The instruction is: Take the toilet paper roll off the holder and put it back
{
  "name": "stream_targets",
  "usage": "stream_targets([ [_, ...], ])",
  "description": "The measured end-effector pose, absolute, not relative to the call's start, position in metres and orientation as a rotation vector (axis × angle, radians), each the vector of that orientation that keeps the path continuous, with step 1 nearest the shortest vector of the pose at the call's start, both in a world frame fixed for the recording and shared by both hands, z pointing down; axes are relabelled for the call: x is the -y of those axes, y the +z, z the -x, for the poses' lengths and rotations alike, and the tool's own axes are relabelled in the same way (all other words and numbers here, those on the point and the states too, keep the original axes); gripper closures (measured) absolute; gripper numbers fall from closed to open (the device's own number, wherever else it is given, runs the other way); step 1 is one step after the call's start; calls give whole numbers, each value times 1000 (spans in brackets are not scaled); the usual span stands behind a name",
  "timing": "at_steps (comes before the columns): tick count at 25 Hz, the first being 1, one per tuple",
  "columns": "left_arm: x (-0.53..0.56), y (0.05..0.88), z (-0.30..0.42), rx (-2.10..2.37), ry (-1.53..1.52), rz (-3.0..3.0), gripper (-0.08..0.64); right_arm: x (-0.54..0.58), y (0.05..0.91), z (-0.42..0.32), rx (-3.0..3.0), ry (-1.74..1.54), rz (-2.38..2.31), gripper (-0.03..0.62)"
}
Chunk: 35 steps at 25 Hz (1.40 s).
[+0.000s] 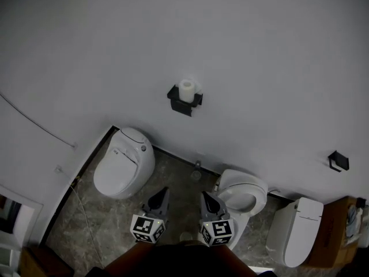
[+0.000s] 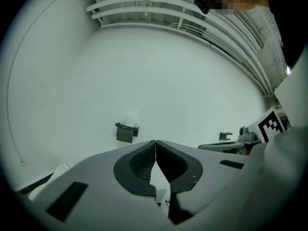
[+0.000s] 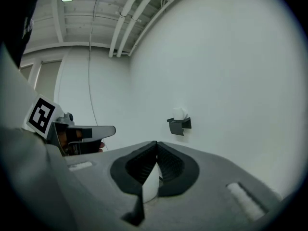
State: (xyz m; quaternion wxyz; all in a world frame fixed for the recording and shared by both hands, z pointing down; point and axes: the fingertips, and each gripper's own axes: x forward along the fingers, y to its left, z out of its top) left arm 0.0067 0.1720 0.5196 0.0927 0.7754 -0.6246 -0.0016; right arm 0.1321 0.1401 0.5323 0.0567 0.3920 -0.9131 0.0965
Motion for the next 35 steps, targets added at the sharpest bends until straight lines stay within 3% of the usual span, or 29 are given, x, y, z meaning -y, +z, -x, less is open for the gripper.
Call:
stream_targets([
  [18,38,523,70,1782,-10,-2368,541,20,530,-101,2633,209,-1336,594],
  [27,175,486,91,1692,-61,-2499,539,74,521,-60,2656,339,-1395,594],
  [29,201,485,93,1679,-49,-2508,441,81,524,-53,2646,356,-1405,594],
  [35,268,495,94,1663,13,-2497,256,101,521,-49,2607,330,-1452,594],
])
